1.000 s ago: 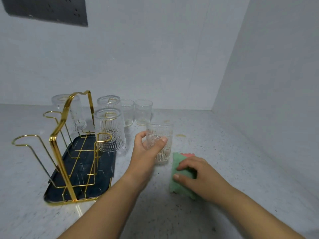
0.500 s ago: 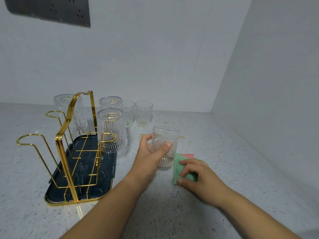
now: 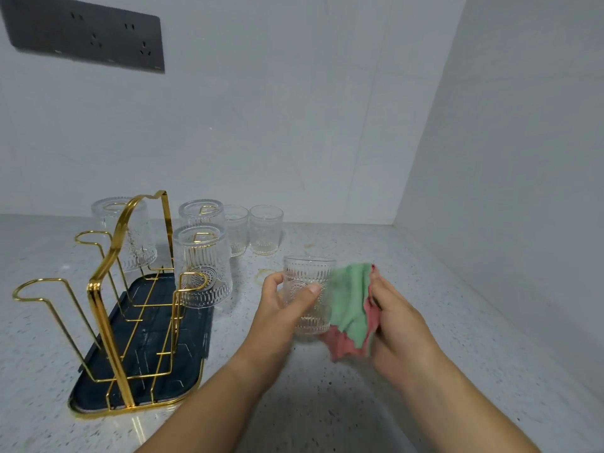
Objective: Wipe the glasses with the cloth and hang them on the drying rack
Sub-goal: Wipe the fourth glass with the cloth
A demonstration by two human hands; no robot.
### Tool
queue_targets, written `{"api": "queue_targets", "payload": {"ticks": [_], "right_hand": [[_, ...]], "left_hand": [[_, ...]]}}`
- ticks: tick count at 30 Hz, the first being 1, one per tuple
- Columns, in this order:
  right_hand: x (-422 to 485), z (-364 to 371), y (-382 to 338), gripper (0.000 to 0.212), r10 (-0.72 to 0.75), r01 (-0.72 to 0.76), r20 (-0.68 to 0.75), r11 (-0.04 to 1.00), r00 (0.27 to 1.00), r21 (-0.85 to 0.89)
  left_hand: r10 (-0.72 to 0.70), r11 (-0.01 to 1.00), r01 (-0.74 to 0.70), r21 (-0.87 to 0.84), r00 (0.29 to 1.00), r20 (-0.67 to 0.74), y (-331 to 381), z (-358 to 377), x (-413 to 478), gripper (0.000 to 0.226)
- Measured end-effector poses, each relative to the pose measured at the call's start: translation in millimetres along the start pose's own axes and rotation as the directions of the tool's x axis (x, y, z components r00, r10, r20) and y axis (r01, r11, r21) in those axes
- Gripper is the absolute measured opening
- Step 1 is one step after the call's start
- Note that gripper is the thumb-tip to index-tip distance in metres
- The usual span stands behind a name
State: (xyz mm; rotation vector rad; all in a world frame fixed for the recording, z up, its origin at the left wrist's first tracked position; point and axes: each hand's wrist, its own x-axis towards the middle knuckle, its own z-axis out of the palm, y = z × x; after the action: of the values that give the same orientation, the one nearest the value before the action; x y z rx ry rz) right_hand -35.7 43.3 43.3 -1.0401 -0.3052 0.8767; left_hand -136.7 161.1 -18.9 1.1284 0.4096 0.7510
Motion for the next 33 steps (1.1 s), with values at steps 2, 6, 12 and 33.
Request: {"api": "queue_targets", "payload": {"ticks": [2,6,12,33], "right_hand": [[-6,11,15,0.024,-0.07,0.071,0.016,0.996,0.997,-0.05],[-8,27,31,0.024,-0.229,0.221,0.002,0.939,0.973,-0.265],[7,49,27,0.042,-0.109,0.115,0.038,0.931,0.993,-0.346],[15,46,44,0.066,0.164,-0.195,0.176,0.965,0.971,0.174]], "left_hand": [[0.028,1.0,-0.028,-0.006,0.999,-0.021,-1,2,0,0.066],[0.047,0.999,-0.047,0.001,0.998,-0.027,1,7,-5,0.06],[0.004,0.998,-0.006,-0.063,0.999,-0.042,9,10,-7,0.05],[0.081,0.975,-0.101,-0.198,0.991,-0.107,13,20,-11,0.057]]}}
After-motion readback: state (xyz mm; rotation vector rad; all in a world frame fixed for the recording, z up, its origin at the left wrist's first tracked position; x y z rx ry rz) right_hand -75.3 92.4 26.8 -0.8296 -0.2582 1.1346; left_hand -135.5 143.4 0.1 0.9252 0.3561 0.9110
